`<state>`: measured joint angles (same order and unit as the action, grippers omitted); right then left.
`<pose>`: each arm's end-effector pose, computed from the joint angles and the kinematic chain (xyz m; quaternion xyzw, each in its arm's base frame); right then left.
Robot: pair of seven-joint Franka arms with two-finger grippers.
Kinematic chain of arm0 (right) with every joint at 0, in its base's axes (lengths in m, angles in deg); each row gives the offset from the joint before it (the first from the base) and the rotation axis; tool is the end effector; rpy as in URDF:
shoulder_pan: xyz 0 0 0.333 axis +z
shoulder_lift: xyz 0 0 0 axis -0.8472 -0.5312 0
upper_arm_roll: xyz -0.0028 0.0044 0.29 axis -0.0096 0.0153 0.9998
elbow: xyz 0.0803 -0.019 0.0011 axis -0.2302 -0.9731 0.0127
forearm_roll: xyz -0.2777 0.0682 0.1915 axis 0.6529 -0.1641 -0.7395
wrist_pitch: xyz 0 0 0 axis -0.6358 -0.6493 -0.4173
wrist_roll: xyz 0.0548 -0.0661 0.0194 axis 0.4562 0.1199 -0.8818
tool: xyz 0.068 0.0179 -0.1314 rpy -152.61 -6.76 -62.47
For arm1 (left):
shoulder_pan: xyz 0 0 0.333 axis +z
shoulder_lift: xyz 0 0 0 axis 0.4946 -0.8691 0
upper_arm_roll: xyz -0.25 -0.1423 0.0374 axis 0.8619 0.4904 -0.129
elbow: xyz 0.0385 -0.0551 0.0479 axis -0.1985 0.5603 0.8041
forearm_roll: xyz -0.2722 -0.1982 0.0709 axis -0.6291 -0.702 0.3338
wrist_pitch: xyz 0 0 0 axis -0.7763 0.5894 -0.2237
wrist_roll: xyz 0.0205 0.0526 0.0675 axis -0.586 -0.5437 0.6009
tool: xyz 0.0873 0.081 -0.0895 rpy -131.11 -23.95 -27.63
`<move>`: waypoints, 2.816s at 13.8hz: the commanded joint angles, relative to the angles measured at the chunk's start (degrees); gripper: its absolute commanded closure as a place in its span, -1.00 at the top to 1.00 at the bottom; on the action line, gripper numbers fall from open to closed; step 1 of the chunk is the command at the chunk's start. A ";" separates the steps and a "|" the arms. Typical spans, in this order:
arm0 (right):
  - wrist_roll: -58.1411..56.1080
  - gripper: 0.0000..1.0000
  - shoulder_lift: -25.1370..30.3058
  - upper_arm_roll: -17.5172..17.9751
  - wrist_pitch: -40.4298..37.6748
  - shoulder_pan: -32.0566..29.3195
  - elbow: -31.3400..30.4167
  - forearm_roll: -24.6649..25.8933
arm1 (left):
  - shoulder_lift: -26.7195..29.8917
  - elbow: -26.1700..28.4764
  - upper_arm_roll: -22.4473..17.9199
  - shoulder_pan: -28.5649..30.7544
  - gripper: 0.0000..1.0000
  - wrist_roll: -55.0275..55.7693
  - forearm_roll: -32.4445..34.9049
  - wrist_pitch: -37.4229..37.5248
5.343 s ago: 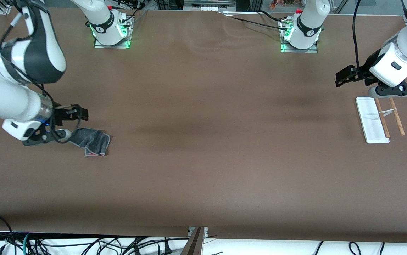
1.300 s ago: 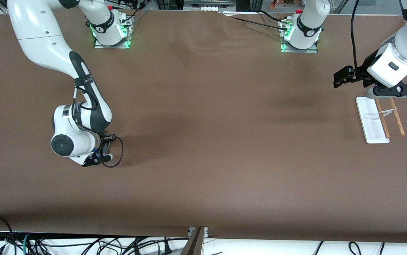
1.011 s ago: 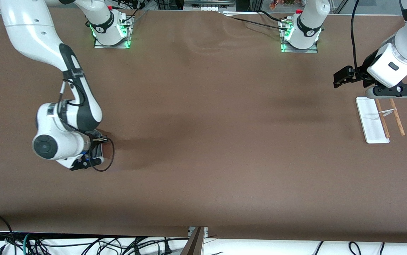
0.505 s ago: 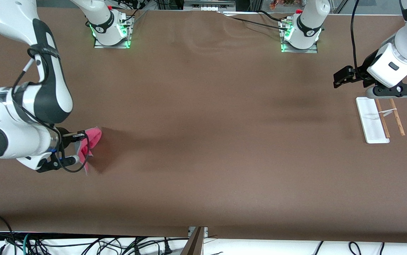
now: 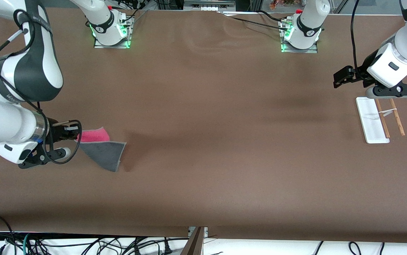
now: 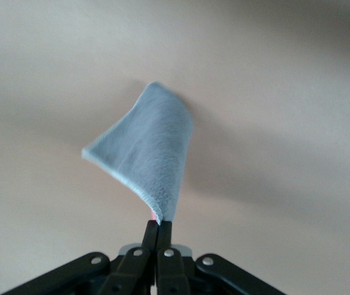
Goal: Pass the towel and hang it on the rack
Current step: 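Lift the grey towel with the right gripper toward the table middle, then carry the towel up while the left gripper reaches toward it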
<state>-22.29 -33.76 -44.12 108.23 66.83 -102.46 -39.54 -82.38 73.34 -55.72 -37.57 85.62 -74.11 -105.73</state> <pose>0.6260 0.1027 0.4352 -0.9855 -0.1586 0.0603 0.0034 0.4866 -0.0594 0.5193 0.9975 0.0308 -0.0634 0.0072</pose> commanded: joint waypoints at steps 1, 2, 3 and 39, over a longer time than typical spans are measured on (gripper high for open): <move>0.15 -1.00 0.21 0.04 -0.39 2.41 3.66 -0.54 | -0.74 -1.72 -0.31 -0.24 1.00 -0.66 -0.89 1.21; 0.24 -1.00 0.21 -0.05 -0.21 3.72 4.28 -0.46 | -0.74 -1.72 -0.31 -0.15 1.00 -0.66 -0.89 1.21; 0.94 -1.00 0.30 -0.05 0.48 4.78 4.63 -0.46 | -0.74 -1.72 -0.31 -0.15 1.00 -0.66 -0.89 1.21; 42.60 -1.00 -0.76 1.27 22.55 41.26 4.72 -0.37 | -9.09 12.49 6.46 2.92 1.00 -68.71 -36.36 -15.28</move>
<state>19.56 -34.70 -42.45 130.34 107.54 -97.90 -39.68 -92.83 80.02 -49.33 -36.19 28.17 -104.41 -117.07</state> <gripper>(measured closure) 0.982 0.000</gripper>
